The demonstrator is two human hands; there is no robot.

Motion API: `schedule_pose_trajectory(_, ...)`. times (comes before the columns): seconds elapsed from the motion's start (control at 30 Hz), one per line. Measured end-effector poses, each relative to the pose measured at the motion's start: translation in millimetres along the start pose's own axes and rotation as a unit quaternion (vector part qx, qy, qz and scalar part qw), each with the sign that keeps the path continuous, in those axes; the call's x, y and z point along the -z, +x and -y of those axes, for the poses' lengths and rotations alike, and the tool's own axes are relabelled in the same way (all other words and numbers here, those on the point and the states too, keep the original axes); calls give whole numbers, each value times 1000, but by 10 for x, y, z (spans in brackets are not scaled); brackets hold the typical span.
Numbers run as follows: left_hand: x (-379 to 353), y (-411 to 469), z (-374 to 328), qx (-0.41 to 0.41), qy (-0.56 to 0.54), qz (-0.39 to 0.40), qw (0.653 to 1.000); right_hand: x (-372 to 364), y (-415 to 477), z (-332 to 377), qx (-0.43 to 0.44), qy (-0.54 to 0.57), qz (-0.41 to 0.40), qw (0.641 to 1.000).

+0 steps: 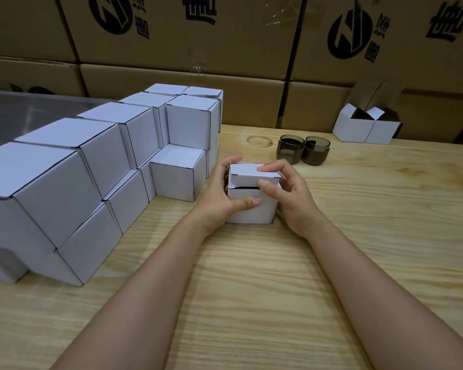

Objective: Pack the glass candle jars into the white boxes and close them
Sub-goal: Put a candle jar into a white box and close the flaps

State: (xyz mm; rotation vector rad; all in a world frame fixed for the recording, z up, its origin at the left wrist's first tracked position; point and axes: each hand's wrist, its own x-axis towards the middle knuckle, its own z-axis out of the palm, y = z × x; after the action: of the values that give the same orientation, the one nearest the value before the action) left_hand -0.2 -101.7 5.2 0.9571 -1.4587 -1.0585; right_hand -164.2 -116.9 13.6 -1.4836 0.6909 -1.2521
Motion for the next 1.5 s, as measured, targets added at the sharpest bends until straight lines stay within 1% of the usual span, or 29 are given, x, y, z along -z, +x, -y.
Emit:
schedule_pose_trajectory(0.3,7,13,15,11,-22,3,1000,17,13,19,-18,49,16,999)
schedule_pose_trajectory(0.43,-1,-1,-7,14,-36,13,999,22,7,36,-23,44,19,999)
schedule_pose_trajectory(0.5,-13,3,-35,33,-90,11,995,23,2,37,-18,37,21,999)
schedule_pose_trajectory(0.57,-43,20,-65,68,-137,-9,988,19,-2,37,-15,32,22,999)
schedule_pose_trajectory(0.63,-85,43,-87,83,-122,-43,988,19,-2,37,-13,23,21,999)
schedule_pose_trajectory(0.73,-144,48,-99,69,-100,-68,990,3,9,33,-14,4,8,1000)
schedule_pose_trajectory(0.83,-148,40,-103,58,-104,-71,990,-37,20,35,-30,-8,-13,999)
schedule_pose_trajectory(0.97,-147,34,-85,57,-112,-66,990,-69,15,32,-24,-28,-15,999)
schedule_pose_trajectory(1.2,-185,28,-82,48,-103,-81,990,-76,17,19,-58,2,-25,998)
schedule_pose_trajectory(1.33,-212,13,-95,37,-76,-89,992,-72,9,37,-66,7,-23,998)
schedule_pose_trajectory(1.5,-199,5,-126,23,-59,-91,994,-69,-22,47,-67,-14,-1,998)
